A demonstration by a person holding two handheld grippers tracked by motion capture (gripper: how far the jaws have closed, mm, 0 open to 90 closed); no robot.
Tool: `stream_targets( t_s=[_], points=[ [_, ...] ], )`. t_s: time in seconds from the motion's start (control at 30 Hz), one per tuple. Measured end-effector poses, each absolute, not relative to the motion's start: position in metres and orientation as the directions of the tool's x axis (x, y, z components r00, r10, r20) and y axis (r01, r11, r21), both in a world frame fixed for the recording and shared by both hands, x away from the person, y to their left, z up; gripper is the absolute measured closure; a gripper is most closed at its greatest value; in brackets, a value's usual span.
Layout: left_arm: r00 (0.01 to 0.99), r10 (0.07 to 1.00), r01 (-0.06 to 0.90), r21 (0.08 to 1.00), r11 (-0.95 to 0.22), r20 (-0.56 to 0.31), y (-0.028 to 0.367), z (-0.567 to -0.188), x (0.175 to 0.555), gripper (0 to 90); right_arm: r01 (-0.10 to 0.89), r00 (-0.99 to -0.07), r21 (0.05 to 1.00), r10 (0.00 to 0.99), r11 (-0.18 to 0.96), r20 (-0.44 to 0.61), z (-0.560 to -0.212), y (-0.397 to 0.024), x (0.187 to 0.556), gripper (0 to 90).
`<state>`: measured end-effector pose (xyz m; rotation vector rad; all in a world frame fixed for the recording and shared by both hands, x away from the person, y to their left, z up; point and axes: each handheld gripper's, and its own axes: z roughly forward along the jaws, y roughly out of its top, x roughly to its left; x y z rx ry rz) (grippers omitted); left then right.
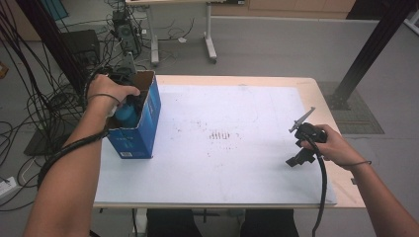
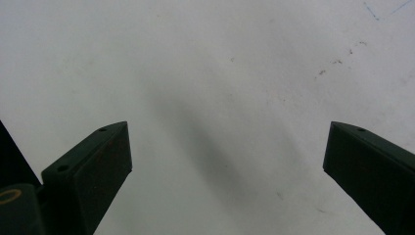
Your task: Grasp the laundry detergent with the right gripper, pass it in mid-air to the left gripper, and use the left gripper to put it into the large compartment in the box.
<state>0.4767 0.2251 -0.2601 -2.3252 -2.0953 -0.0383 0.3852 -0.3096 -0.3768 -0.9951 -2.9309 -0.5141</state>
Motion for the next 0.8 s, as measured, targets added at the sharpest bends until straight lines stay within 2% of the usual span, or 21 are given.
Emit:
stream_targets(
  t_s=[0.8],
  points=[
    [0.100, 0.994, 0.995, 0.011, -0.100, 0.033, 0.2238, -0.2710, 0.4758, 37.4, 0.593, -0.799, 0.301, 0.591, 0.747, 0.109, -0.3792, -0.3100, 0.3838, 3.9]
  ],
)
